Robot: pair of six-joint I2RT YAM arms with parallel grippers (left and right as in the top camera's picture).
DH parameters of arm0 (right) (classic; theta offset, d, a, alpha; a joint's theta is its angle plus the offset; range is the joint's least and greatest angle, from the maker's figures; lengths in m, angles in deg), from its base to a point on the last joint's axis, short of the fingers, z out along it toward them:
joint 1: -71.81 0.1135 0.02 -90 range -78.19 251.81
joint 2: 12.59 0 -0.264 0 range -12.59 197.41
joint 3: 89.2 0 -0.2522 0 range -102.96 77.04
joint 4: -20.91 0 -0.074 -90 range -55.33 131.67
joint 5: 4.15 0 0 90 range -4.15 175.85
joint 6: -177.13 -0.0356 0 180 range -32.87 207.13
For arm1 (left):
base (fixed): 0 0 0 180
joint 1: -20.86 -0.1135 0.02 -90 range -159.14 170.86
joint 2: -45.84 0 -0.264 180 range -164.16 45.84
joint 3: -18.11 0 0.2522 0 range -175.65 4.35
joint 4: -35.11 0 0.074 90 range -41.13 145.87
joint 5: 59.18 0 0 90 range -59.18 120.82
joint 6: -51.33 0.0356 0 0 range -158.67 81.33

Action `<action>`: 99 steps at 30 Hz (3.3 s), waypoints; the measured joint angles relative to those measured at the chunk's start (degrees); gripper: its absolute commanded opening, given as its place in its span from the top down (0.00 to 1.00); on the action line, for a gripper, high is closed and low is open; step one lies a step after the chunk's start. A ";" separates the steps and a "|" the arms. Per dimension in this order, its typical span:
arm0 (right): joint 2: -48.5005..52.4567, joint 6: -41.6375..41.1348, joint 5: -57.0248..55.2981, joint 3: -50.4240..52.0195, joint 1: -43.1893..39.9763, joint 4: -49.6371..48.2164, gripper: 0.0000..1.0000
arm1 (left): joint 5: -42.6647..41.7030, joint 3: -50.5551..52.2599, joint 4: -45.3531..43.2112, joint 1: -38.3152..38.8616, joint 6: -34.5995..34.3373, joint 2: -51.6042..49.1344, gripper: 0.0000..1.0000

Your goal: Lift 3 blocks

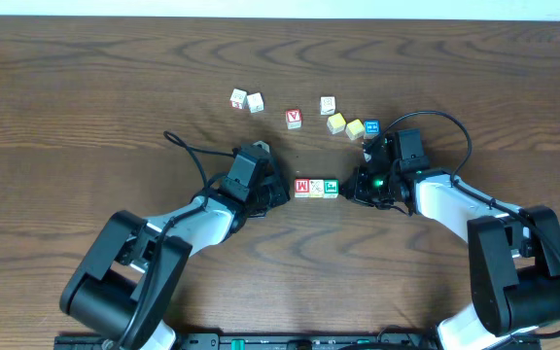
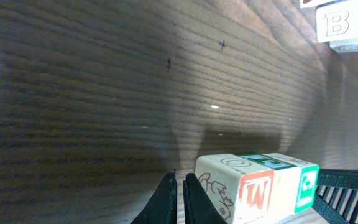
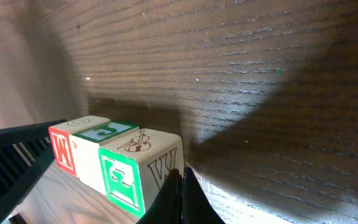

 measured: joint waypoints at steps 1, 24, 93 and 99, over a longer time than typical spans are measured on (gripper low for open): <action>0.00 -0.02 0.00 0.00 0.00 0.00 0.99 | -0.39 0.00 -0.46 0.00 -0.13 -0.39 0.93; 0.00 0.02 -0.35 0.00 0.00 -0.83 0.99 | -3.54 0.00 -1.75 0.35 0.02 -0.83 0.93; -6.08 1.38 2.64 0.00 0.04 -2.14 0.99 | -3.50 0.15 4.63 -0.13 4.55 8.02 0.93; -6.08 1.38 2.84 0.00 0.22 -2.14 0.99 | -3.54 0.37 5.86 -0.13 4.55 10.14 0.93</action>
